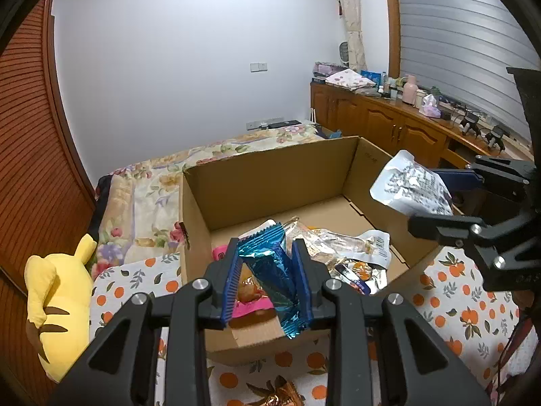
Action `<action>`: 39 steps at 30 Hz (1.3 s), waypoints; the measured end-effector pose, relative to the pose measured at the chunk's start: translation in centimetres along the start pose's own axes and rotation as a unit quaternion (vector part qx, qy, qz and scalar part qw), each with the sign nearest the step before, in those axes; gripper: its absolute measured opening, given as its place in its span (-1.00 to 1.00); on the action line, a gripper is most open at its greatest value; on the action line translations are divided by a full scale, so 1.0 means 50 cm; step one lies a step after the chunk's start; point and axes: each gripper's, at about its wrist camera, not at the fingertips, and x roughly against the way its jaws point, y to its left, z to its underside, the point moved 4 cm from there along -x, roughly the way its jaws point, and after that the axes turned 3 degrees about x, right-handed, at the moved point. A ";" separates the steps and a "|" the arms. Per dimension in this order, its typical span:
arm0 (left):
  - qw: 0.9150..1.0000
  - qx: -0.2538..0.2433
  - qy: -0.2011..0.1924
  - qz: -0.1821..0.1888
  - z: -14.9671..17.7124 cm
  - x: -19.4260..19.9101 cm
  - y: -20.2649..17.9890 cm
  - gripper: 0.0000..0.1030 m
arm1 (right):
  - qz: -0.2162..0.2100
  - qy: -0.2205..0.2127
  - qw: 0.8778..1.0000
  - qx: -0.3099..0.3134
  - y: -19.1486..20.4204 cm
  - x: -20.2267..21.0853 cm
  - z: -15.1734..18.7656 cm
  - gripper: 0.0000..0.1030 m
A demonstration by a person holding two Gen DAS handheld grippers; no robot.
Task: Organize snacks
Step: 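Open both tools to drop the blue candy and white-red pouch into the box, then move both tools back toward the copper foil candy beside the box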
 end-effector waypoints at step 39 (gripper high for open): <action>0.999 0.006 -0.028 0.026 0.064 0.105 0.016 0.20 | 0.043 0.031 0.996 -0.072 -0.073 -0.059 0.033 0.32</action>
